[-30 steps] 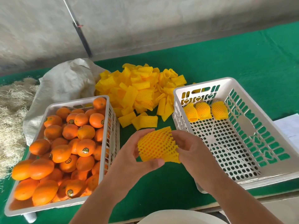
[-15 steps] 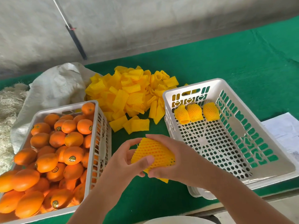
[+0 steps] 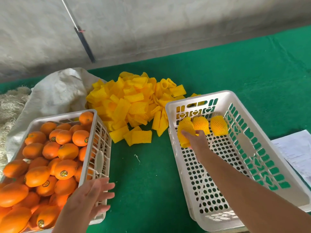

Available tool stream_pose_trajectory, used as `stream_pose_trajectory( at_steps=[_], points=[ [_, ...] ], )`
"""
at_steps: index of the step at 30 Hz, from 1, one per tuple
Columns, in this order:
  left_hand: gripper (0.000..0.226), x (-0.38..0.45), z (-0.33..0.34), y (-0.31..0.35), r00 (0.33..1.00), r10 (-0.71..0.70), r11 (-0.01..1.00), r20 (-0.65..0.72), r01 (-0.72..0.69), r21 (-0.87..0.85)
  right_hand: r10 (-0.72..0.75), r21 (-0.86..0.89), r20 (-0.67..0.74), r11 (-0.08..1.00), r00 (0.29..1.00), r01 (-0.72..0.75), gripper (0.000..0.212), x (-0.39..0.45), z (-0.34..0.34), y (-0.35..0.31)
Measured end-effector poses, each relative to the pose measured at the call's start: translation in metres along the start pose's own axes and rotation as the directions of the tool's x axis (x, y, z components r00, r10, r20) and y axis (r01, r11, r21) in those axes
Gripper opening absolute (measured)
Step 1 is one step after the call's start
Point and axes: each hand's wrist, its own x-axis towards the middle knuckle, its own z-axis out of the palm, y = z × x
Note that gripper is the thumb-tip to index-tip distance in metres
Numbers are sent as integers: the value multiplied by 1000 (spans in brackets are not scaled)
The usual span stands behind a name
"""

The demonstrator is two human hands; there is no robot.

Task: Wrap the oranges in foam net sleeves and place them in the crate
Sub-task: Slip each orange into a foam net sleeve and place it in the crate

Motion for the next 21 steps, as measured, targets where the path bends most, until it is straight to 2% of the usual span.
stream_pose_trajectory(
  at_steps=[3,8,14,17,21],
  points=[
    [50,-4,-11,-9,995,-94,995,-37,94,-15,-21,-131,27,991,999,24,79,23,19,12],
    [32,1,-31,-25,958,-284,959,-42,283,-6,-39,-210,-62,977,997,25,84,41,37,16],
    [31,2,-32,-28,924,-374,927,-79,372,-41,-33,-246,-99,969,995,8,77,44,48,17],
    [22,-1,-30,-25,953,-301,953,-36,302,7,-41,-314,-76,949,996,15,78,40,49,22],
    [23,-10,-35,-19,995,-18,994,-95,28,110,5,-293,-52,956,999,-20,86,31,43,26]
  ],
)
